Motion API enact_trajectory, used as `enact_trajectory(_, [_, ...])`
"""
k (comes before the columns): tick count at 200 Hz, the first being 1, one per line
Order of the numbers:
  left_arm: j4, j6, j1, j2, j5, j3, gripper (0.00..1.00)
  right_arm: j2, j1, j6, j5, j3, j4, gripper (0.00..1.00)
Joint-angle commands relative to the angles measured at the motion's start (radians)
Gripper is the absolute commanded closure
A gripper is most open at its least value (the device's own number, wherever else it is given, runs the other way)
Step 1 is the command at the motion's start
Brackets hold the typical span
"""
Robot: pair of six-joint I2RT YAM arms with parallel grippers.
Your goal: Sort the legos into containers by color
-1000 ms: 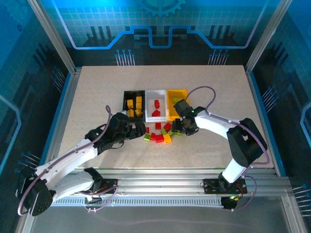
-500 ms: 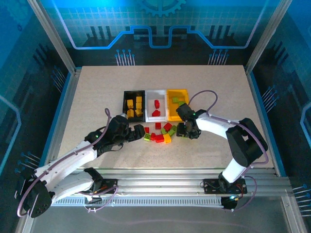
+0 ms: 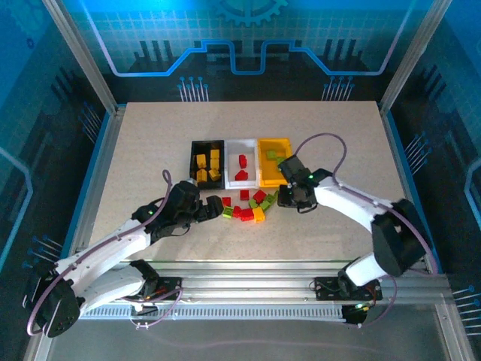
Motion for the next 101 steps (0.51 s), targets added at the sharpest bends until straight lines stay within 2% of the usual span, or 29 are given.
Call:
enact_trajectory(1, [-0.001, -0.024, -0.006, -0.016, 0.022, -0.033, 0.01, -0.059, -0.014, -0.080, 0.039, 0.127, -0.076, 0.64])
enact_trajectory(23, [-0.004, -0.044, -0.007, -0.021, 0.027, -0.052, 0.01, 0.029, -0.048, -0.100, 0.048, 0.249, -0.087, 0.63])
enact_trajectory(76, [-0.038, -0.057, -0.009, -0.056, 0.036, -0.059, 0.01, 0.359, -0.103, -0.101, 0.053, 0.546, -0.082, 0.58])
enact_trajectory(84, [-0.038, -0.059, -0.009, -0.061, 0.037, -0.064, 0.01, 0.399, -0.108, -0.100, 0.052, 0.588, -0.093, 0.56])
enact_trajectory(101, [-0.034, -0.060, -0.012, -0.069, 0.045, -0.072, 0.01, 0.455, -0.110, -0.102, 0.047, 0.666, -0.131, 0.39])
